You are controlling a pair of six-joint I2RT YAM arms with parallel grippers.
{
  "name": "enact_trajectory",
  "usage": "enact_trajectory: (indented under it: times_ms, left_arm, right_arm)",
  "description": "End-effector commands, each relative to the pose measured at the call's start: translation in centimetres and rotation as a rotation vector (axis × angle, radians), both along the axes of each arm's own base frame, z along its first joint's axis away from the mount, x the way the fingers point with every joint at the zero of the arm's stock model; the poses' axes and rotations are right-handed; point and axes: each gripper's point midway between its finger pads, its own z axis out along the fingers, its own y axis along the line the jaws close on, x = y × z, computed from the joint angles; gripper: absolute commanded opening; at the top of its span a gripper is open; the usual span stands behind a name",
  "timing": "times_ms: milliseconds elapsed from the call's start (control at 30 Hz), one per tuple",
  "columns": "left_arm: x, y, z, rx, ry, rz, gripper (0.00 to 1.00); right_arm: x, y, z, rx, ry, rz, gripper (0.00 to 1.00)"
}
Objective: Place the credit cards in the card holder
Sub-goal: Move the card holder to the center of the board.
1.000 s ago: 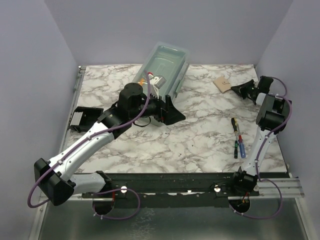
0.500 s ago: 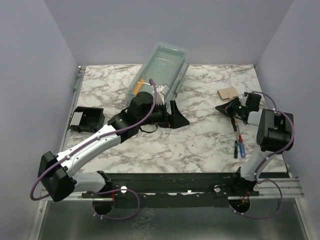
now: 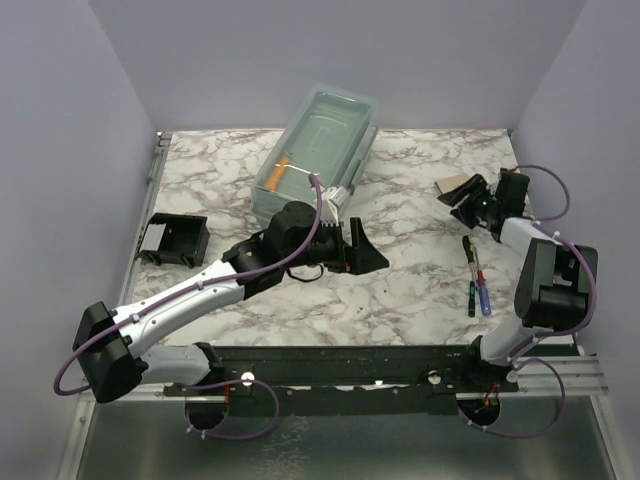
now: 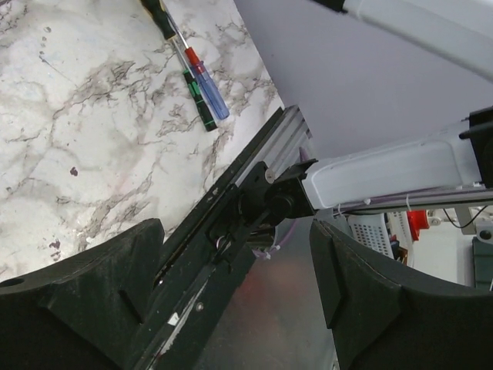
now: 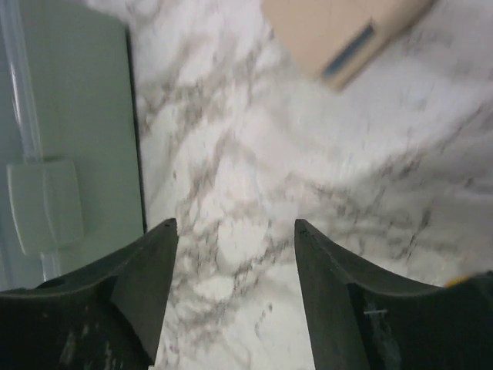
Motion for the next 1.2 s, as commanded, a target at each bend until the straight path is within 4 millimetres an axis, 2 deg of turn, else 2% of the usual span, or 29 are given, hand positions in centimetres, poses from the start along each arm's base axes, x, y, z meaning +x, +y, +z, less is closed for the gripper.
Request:
enact_trajectory:
  times_ms: [0,133,200,300,433,600,733,833,1033,1167]
  left_arm:
    - [-0.1,1.1,0.2,-0.016,-0.018,0.053,0.83]
    - [-0.4,1.6,0.4,-0.015,-0.035,0.053,0.83]
    - [-0.5,1.8,0.4,-0.009,-0.043,0.052,0.84]
    - [-0.6,2.1,0.2,0.005,-0.05,0.049,0.84]
    - [-0.7,2.5,-0.1,0.023,-0.062,0.048,0.84]
    - [-0.8,2.6,0.3,0.03,-0.082,0.035,0.84]
    - [-0.8,2.9,0.3,0.03,-0.085,0.045,0.84]
    - [-0.8,3.0,0.3,0.032,-0.086,0.053,0.84]
    - [-0.7,3.1,0.4,0.042,-0.092,0.054,0.84]
    - [-0.6,2.8,0.0,0.042,-0.06,0.059,0.84]
  right_arm:
    - [3.3,-5.1,-0.8,-0.117,0.044,-0.153,0.71]
    - [7.0,-7.6,-1.4,-0.105,0.096,-0.208,0.85]
    - [8.4,-8.4,-2.3,-0.09,0.149,-0.247,0.87]
    - [10.0,-9.6,-2.7,-0.083,0.179,-0.32,0.87]
    - [10.8,-10.6,-3.3,-0.096,0.185,-0.376,0.84]
    - [11.8,-11.0,-4.3,-0.102,0.176,-0.378,0.76]
    - [12.5,-11.0,-5.2,-0.097,0.168,-0.366,0.74]
    - [12.7,-10.9,-5.8,-0.103,0.168,-0.345,0.64]
    - [12.9,-9.6,-6.9,-0.117,0.139,-0.209,0.22]
    - [12.0,-8.1,-7.3,-0.134,0.124,-0.098,0.05]
